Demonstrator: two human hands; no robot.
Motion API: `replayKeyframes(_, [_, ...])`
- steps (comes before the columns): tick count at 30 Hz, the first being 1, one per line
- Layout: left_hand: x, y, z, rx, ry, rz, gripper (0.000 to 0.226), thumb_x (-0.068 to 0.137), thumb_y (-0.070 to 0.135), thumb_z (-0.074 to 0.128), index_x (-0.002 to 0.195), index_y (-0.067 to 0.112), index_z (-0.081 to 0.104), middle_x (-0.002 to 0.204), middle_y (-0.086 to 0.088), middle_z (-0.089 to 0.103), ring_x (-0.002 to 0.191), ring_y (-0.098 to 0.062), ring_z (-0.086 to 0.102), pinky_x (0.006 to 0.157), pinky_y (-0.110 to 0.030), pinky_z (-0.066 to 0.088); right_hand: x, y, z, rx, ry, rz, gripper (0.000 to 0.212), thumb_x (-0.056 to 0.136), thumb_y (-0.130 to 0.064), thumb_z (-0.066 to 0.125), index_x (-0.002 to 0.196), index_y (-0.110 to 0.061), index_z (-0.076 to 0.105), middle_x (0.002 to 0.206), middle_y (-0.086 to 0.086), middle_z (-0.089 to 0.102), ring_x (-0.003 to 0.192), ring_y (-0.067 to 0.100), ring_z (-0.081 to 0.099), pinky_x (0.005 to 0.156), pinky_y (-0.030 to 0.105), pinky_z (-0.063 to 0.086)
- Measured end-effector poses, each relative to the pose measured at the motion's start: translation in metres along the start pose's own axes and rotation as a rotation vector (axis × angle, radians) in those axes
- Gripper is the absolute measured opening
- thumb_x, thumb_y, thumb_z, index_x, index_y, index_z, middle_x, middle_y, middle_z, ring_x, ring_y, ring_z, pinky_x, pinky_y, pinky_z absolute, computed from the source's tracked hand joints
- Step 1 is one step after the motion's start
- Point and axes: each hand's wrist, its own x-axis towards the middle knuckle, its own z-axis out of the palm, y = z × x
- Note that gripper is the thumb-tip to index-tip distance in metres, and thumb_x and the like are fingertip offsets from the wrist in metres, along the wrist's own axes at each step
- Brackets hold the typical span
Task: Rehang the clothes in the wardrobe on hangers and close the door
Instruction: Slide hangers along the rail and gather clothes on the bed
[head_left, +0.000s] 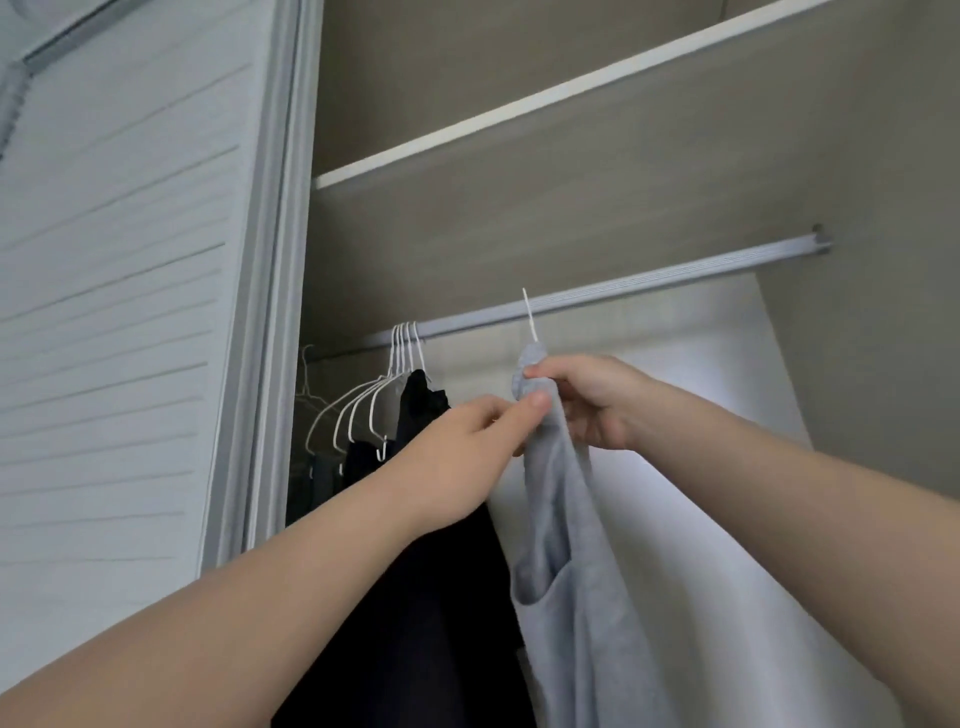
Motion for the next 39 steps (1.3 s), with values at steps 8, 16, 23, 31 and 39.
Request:
replayKeyframes(8, [0.047, -0.009, -0.006, 0.41, 0.072, -0.145, 0.027, 0.091, 0.022, 0.055, 0.068, 0.007, 0.058, 0.063, -0.007, 0.058, 0.057, -0.024, 0.056, 0.044, -0.015, 0.033, 0.065, 0.026, 0.015, -0.086, -0.093, -0.103, 0.035, 0.093, -0.034, 0.066, 0.12, -0.013, 0.062, 0.12, 0.005, 0.068, 0.109, 0.017, 0.063, 0.089, 0.028, 0.047])
replayKeyframes(16, [0.083, -0.049, -0.015, 0.822, 0.16, -0.132, 0.021, 0.1, 0.026, 0.044, 0.081, 0.02, 0.047, 0.097, -0.012, 0.062, 0.089, -0.032, 0.058, 0.071, -0.037, 0.047, 0.125, 0.014, -0.006, -0.183, -0.356, 0.056, 0.124, 0.065, -0.099, 0.004, 0.152, -0.015, 0.037, 0.163, -0.003, 0.02, 0.15, 0.026, 0.009, 0.114, 0.065, 0.006])
replayKeyframes(23, [0.12, -0.071, -0.026, 1.016, 0.245, -0.129, 0.007, 0.099, 0.017, 0.042, 0.093, 0.021, 0.044, 0.102, 0.001, 0.042, 0.117, -0.031, 0.045, 0.091, -0.043, 0.037, 0.167, 0.004, -0.011, -0.186, -0.487, 0.09, 0.137, 0.051, -0.105, 0.001, 0.153, -0.019, 0.032, 0.166, -0.003, 0.005, 0.151, 0.025, -0.012, 0.11, 0.066, -0.016])
replayKeyframes(31, [0.147, -0.071, -0.029, 0.975, 0.294, -0.239, 0.008, 0.094, 0.012, 0.042, 0.1, 0.013, 0.047, 0.108, -0.009, 0.051, 0.11, -0.035, 0.051, 0.096, -0.049, 0.046, 0.212, -0.006, 0.007, -0.17, -0.461, 0.025, 0.133, 0.057, -0.103, 0.004, 0.148, -0.013, 0.041, 0.156, -0.001, 0.034, 0.104, 0.016, 0.046, 0.114, 0.059, 0.005])
replayKeyframes(39, [0.156, -0.092, -0.024, 1.186, 0.198, -0.344, 0.03, 0.092, 0.015, 0.047, 0.122, 0.012, 0.054, 0.132, -0.01, 0.049, 0.128, -0.033, 0.042, 0.102, -0.043, 0.036, 0.236, 0.026, 0.016, -0.195, -0.495, 0.122, 0.132, 0.059, -0.102, -0.001, 0.15, -0.014, 0.037, 0.164, 0.01, 0.015, 0.152, 0.027, -0.002, 0.115, 0.063, -0.009])
